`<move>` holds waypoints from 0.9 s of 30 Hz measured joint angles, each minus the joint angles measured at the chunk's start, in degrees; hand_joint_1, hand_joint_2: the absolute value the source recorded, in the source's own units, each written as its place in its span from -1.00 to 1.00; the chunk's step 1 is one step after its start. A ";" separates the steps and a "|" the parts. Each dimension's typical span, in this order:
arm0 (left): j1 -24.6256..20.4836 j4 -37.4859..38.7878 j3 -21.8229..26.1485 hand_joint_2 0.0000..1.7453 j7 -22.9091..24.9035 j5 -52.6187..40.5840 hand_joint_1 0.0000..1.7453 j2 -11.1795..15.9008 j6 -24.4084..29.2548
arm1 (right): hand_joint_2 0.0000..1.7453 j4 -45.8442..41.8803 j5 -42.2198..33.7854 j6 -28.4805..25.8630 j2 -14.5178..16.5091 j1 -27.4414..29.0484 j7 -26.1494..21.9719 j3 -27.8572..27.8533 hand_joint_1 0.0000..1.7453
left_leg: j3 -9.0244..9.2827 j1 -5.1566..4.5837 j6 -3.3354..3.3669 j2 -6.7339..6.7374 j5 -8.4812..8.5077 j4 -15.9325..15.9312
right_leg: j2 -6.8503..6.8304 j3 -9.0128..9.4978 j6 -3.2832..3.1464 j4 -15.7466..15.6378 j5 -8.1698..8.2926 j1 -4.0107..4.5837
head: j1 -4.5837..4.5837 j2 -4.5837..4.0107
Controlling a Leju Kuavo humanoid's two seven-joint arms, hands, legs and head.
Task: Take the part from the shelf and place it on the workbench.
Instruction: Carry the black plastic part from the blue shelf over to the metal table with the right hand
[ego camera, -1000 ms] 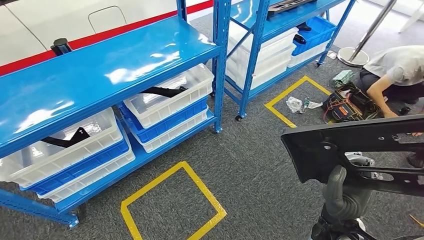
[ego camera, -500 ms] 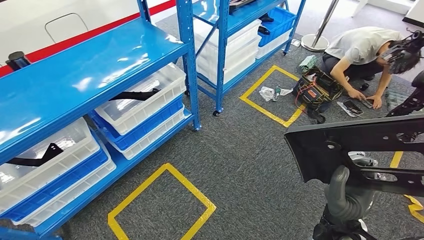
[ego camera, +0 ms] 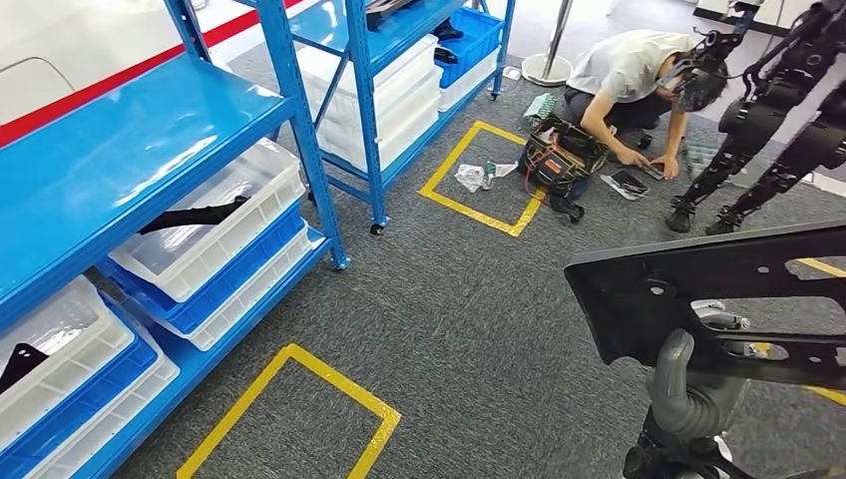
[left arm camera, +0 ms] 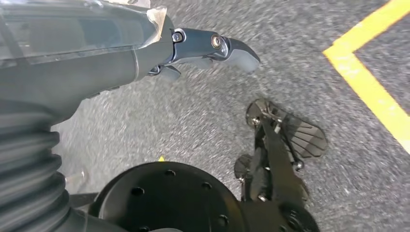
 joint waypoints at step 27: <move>-0.34 -0.22 0.58 1.00 0.90 1.31 -1.00 -0.62 1.11 | 1.00 -1.57 2.52 2.00 2.63 0.35 0.49 0.00 1.00 | -4.54 -0.28 -0.40 3.69 -3.87 9.98 | -1.89 -0.01 -0.77 0.14 -0.20 -0.09 | -0.11 0.00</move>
